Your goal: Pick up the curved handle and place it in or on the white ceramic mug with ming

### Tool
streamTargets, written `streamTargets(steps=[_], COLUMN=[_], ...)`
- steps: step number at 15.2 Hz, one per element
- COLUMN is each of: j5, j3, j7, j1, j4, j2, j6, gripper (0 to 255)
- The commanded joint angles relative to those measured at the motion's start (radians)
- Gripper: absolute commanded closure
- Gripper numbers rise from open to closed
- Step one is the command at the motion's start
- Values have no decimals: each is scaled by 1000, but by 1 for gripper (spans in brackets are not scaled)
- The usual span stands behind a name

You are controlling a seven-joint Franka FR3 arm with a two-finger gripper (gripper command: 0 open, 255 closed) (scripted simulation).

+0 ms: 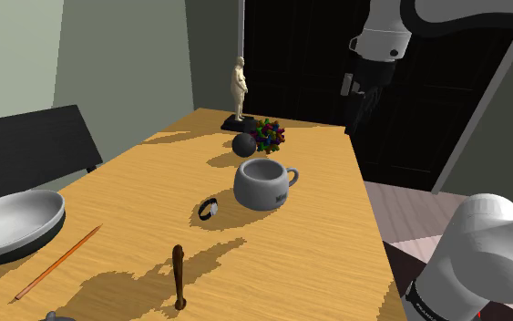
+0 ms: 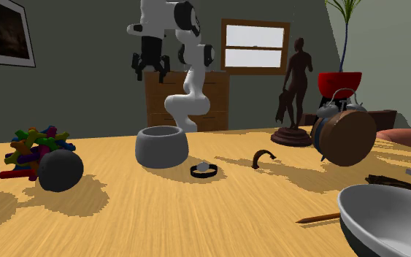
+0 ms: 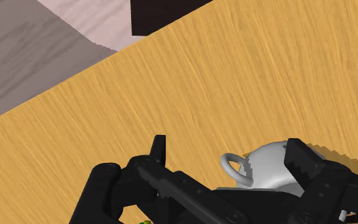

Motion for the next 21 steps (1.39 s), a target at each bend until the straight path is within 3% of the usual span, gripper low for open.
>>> streamTargets(steps=[1, 11, 21], j5=[0, 159, 253], j3=[0, 257, 519], j7=[0, 369, 743], j1=[0, 23, 6], j4=[0, -44, 61], j2=[0, 56, 281], j6=[0, 62, 162], gripper=[0, 0, 0])
